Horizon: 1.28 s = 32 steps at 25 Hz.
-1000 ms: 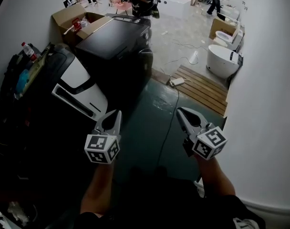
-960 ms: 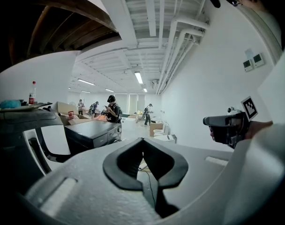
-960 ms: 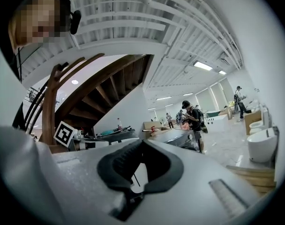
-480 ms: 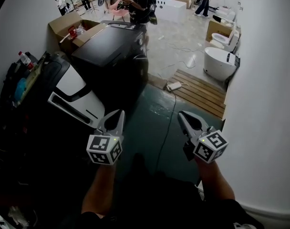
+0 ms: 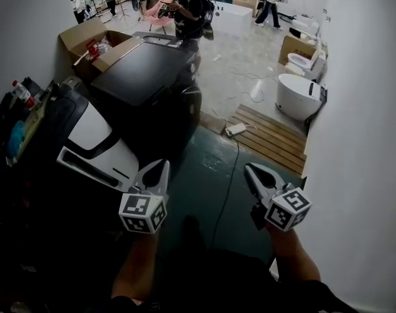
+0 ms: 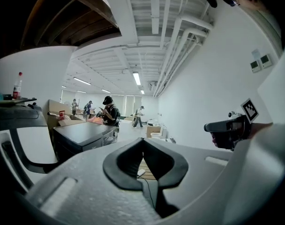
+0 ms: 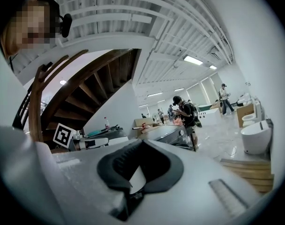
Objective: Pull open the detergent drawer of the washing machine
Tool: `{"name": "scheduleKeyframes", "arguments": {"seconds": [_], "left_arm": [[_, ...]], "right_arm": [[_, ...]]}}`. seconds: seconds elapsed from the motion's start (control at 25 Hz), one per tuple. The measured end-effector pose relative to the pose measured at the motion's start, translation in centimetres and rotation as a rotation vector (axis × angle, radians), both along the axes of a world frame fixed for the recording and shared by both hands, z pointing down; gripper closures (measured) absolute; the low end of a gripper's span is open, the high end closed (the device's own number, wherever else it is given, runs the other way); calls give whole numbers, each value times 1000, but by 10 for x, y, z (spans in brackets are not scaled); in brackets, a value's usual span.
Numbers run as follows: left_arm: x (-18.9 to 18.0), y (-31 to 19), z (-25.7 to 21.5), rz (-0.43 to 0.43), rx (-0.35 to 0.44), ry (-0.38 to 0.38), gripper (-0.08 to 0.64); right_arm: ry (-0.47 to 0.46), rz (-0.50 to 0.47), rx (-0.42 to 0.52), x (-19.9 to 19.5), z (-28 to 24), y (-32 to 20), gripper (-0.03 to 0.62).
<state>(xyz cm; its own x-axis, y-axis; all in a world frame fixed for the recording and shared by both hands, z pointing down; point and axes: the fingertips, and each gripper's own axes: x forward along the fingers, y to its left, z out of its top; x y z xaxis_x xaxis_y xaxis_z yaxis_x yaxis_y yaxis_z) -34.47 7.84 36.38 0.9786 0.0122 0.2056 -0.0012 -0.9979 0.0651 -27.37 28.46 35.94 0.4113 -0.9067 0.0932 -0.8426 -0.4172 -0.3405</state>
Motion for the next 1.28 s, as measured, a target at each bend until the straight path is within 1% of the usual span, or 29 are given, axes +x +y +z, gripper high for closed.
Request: {"name": "scheduleKeyframes", "arguments": {"seconds": [0.28,0.44,0.6,0.76,0.92,1.04,1.16,1.28], "left_arm": [[63,-94,16,-16,-11,-16,549],[84,-151,24,-42,-19,-25,549],[99,-197,24,-60,-33,-24,549],[112,-224,26,-49,-15,-30,549],[123,-243,33,-50,4,-62,549],[137,-256,33,-51,-1,-44,549],[150,-268,37,-70,5,-60,549],[169,-285,42,-96,12,-79,549]], "right_arm": [[-26,-57,-47,58,17,-107,589],[-43,-87,-59,84,21,-168,589],[-51,-108,-72,101,22,-216,589],[-50,-123,-78,114,22,-249,589],[-38,-143,-89,125,24,-272,589],[-33,-154,-73,139,24,-290,589],[-58,-172,-59,155,26,-306,589],[-48,-201,-66,181,31,-324,589]]}}
